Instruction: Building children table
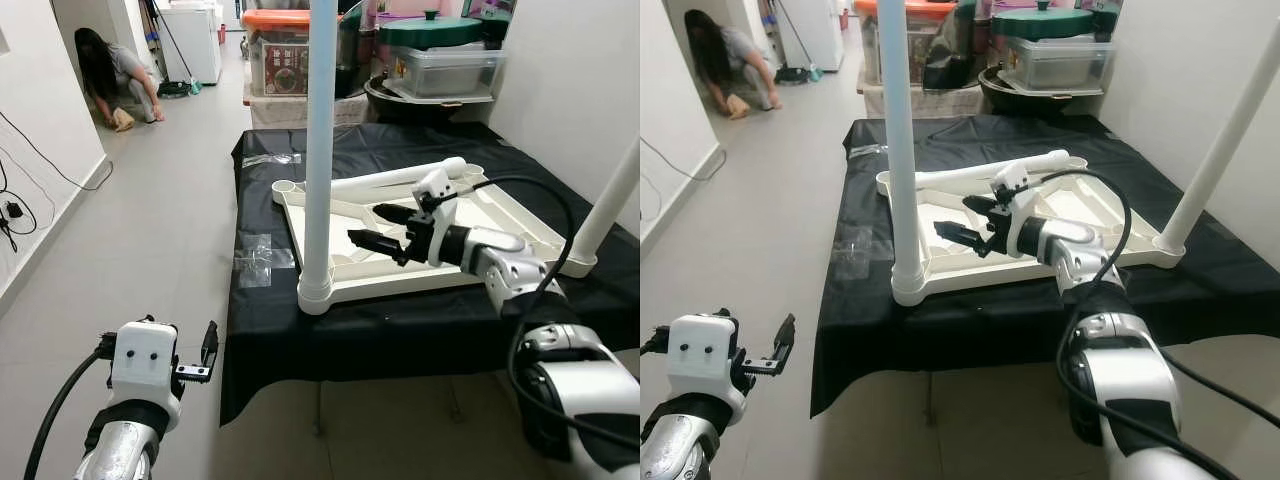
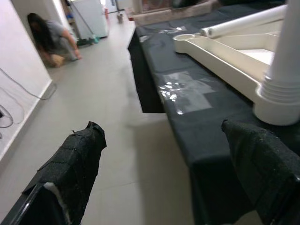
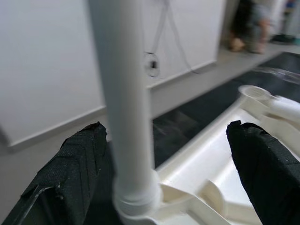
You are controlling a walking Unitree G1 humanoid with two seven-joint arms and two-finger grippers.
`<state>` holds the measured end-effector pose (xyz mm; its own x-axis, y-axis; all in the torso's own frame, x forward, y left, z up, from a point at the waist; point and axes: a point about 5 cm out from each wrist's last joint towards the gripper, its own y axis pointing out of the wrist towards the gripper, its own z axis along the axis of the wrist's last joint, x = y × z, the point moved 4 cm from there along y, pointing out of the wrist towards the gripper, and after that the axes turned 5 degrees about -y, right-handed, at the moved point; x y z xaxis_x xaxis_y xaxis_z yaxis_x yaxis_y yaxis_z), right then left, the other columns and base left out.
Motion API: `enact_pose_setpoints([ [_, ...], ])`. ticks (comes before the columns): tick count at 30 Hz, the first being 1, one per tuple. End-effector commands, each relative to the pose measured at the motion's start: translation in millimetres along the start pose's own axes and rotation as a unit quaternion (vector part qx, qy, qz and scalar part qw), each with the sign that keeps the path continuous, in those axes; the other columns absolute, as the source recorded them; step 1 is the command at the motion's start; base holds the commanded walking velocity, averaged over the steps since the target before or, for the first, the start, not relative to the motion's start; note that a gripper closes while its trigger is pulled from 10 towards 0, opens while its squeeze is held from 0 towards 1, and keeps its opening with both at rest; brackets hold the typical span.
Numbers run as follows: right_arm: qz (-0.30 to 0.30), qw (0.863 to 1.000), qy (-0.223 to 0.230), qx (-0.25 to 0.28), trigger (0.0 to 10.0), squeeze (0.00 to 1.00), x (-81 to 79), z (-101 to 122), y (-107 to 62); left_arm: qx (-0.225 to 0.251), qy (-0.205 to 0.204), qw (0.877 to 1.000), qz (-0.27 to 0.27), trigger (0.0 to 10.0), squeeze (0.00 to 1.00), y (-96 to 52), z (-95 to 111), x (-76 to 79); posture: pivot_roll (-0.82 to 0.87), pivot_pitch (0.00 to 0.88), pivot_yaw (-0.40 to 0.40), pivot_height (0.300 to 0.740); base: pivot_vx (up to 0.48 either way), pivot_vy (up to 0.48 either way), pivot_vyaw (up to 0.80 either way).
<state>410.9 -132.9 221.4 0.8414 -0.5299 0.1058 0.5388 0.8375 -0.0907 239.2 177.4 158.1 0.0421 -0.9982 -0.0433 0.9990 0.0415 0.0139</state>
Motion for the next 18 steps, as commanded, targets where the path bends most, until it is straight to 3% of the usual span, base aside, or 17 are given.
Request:
enact_pose_setpoints([
  [1, 0.033, 0.999, 0.006, -0.001, 10.0, 0.00, -9.2, -3, 7.9, 0.003, -0.002, 1.000, -0.014, 10.0, 0.00, -2.7, 2, 5.7, 0.10, 0.046, -0.035, 0.740, 0.000, 0.000, 0.00],
  [5, 0.089, 0.996, 0.020, 0.006, 10.0, 0.00, -30.0, -6, 28.5, 0.013, -0.010, 1.000, -0.026, 10.0, 0.00, -5.4, 5, 18.2, 0.10, 0.055, -0.040, 0.740, 0.000, 0.000, 0.00],
  [9, 0.081, 0.997, 0.012, 0.003, 10.0, 0.00, -31.3, -6, 34.2, 0.014, -0.006, 0.999, -0.032, 10.0, 0.00, -6.3, 5, 21.4, 0.10, 0.055, -0.040, 0.740, 0.000, 0.000, 0.00],
  [13, 0.028, 0.999, 0.014, 0.026, 10.0, 0.00, -26.5, 6, 49.1, 0.028, 0.009, 0.999, -0.030, 10.0, 0.00, -5.8, 11, 24.3, 0.10, 0.061, -0.042, 0.740, 0.000, 0.000, 0.00],
  [18, 0.038, 0.999, 0.010, 0.034, 10.0, 0.00, -28.6, 11, 51.6, 0.032, 0.010, 0.999, -0.030, 10.0, 0.00, -6.0, 13, 24.1, 0.10, 0.061, -0.042, 0.740, 0.000, 0.000, 0.00],
])
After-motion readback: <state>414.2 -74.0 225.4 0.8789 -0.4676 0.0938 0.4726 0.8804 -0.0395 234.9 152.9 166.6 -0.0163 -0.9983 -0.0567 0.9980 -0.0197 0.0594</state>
